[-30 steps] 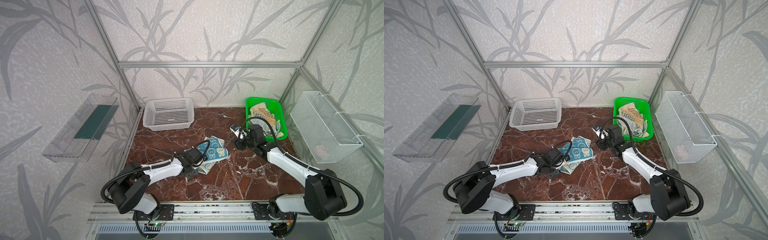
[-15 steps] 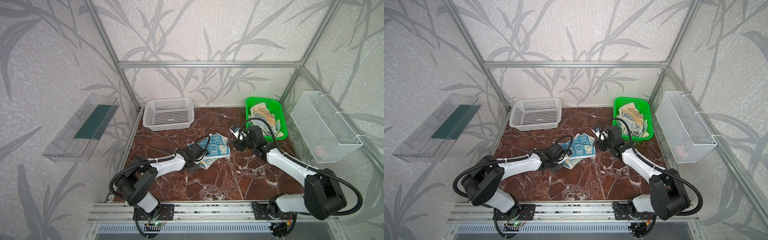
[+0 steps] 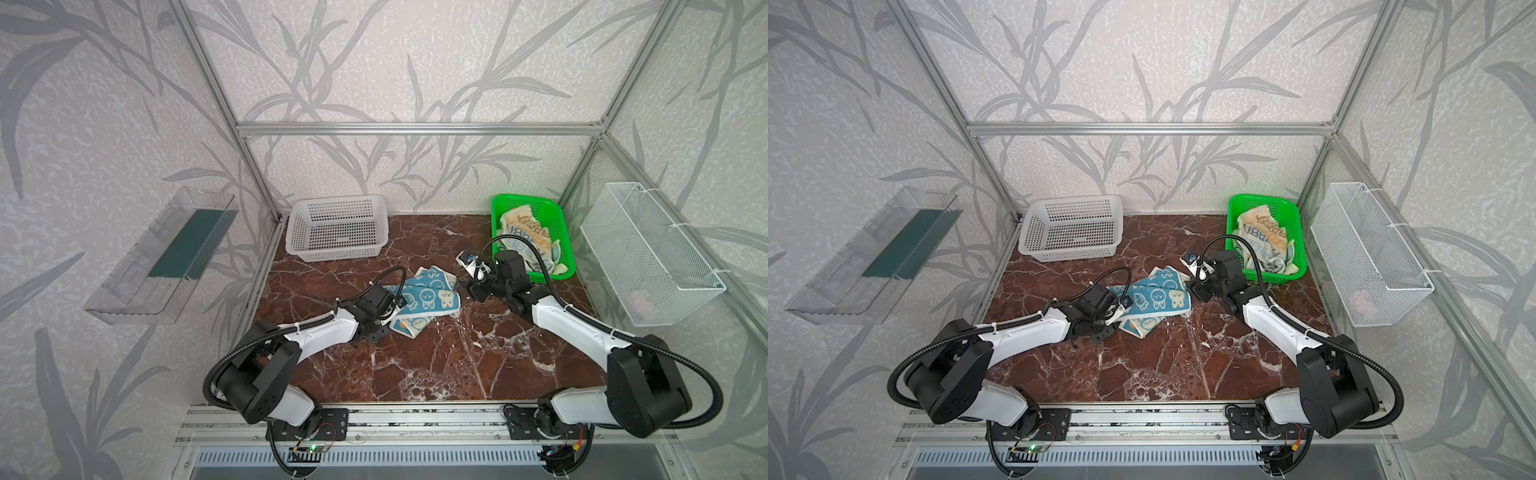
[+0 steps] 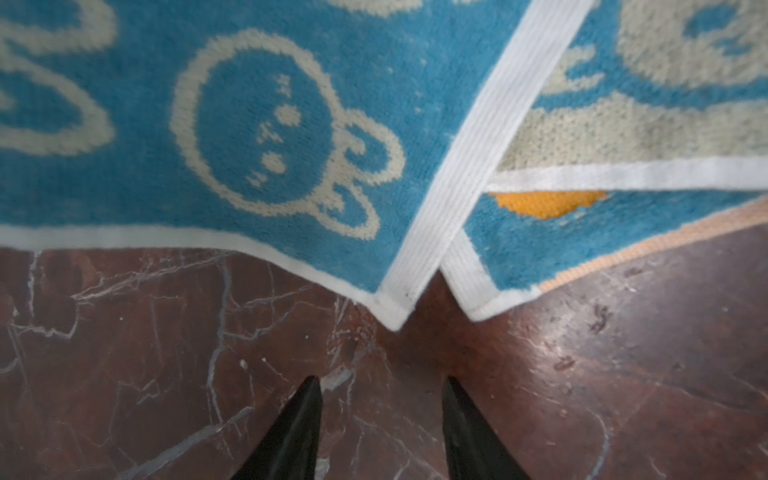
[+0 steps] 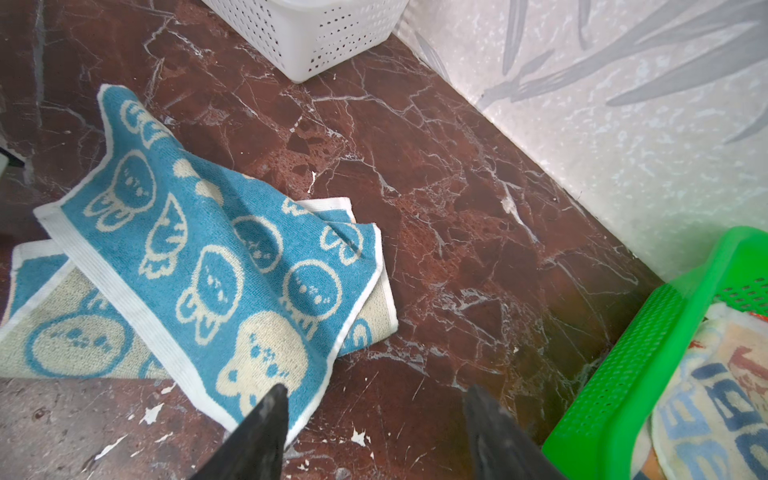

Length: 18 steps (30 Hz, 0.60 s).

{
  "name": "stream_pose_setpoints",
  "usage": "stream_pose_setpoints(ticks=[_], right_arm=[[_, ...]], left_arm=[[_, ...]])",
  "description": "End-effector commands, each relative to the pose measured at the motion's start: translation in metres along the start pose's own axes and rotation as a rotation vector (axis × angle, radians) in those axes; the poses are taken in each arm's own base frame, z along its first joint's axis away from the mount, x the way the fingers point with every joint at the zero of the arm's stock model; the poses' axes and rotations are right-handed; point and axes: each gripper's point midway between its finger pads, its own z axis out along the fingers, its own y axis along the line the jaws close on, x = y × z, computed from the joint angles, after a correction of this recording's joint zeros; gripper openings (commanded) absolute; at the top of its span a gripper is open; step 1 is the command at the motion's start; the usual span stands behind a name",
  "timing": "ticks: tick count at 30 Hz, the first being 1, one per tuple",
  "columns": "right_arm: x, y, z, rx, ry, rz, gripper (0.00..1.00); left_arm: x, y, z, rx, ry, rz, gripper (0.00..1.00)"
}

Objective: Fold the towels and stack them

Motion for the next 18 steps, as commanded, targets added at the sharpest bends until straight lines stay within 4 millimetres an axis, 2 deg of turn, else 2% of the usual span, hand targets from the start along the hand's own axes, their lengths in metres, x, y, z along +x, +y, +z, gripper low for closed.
stream_pose_setpoints(ticks=[1,6,12,18], right_arm=[[-0.003,0.002,0.006,-0.017,-0.013,-0.009,0.67],[-0.003,0.000,0.008,-0.014,-0.011,0.005,0.67],[-0.001,0.001,0.011,-0.017,-0.007,0.015,0.67],[0.005,0.002,0.013,-0.018,0.015,0.000,0.67]], left_arm=[[-0.006,-0.010,0.002,0.071,-0.025,0.063,0.47],[-0.006,-0.019,0.013,0.157,0.027,0.085,0.45],[-0.013,-0.015,0.021,0.154,-0.012,0.075,0.44],[-0.010,-0.019,0.026,0.230,0.000,0.053,0.41]])
